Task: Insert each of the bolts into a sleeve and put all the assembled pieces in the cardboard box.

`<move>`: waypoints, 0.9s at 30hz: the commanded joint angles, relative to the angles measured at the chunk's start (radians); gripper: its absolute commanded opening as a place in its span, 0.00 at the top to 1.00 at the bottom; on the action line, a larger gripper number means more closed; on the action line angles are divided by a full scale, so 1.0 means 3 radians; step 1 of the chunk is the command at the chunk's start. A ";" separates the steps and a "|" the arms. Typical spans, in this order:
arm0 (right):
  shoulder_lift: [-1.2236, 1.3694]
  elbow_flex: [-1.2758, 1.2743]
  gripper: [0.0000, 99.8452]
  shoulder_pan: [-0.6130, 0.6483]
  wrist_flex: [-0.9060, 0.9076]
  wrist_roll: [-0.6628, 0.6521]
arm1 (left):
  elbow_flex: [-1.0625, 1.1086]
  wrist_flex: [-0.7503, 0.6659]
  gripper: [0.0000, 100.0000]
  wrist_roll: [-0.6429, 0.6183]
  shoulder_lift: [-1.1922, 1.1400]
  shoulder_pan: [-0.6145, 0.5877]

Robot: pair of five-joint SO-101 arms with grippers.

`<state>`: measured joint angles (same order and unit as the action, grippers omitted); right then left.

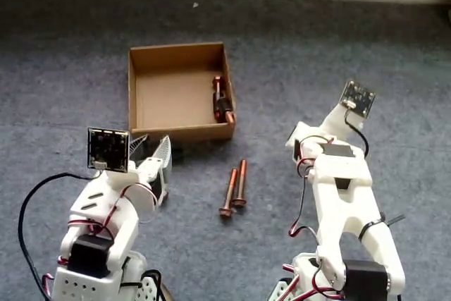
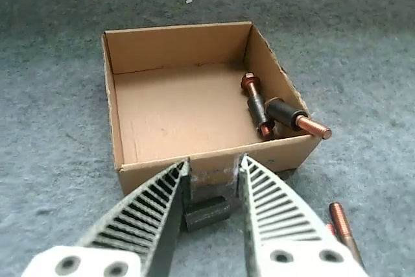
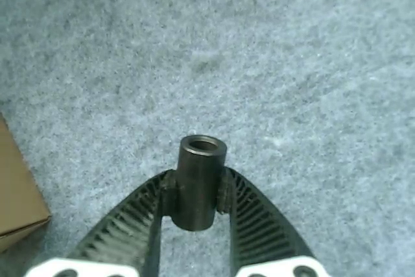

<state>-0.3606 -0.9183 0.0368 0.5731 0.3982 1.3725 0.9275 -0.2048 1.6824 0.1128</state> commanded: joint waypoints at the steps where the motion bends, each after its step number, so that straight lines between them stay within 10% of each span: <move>1: -0.0151 0.0049 0.99 -0.0028 -0.0064 0.0010 | -0.0509 0.0338 0.87 0.0205 -0.0197 -0.0028; 9: -0.0151 0.0049 0.99 -0.0028 -0.0064 0.0010 | -0.1424 0.0823 0.87 0.0977 -0.1731 -0.0054; 27: -0.0151 0.0054 0.99 -0.0028 -0.0064 0.0010 | -0.2084 0.1366 0.87 0.4219 -0.3900 -0.0448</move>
<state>-0.3606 -0.9183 0.0368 0.5731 0.3982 0.7910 1.3157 0.8938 0.5930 -0.0176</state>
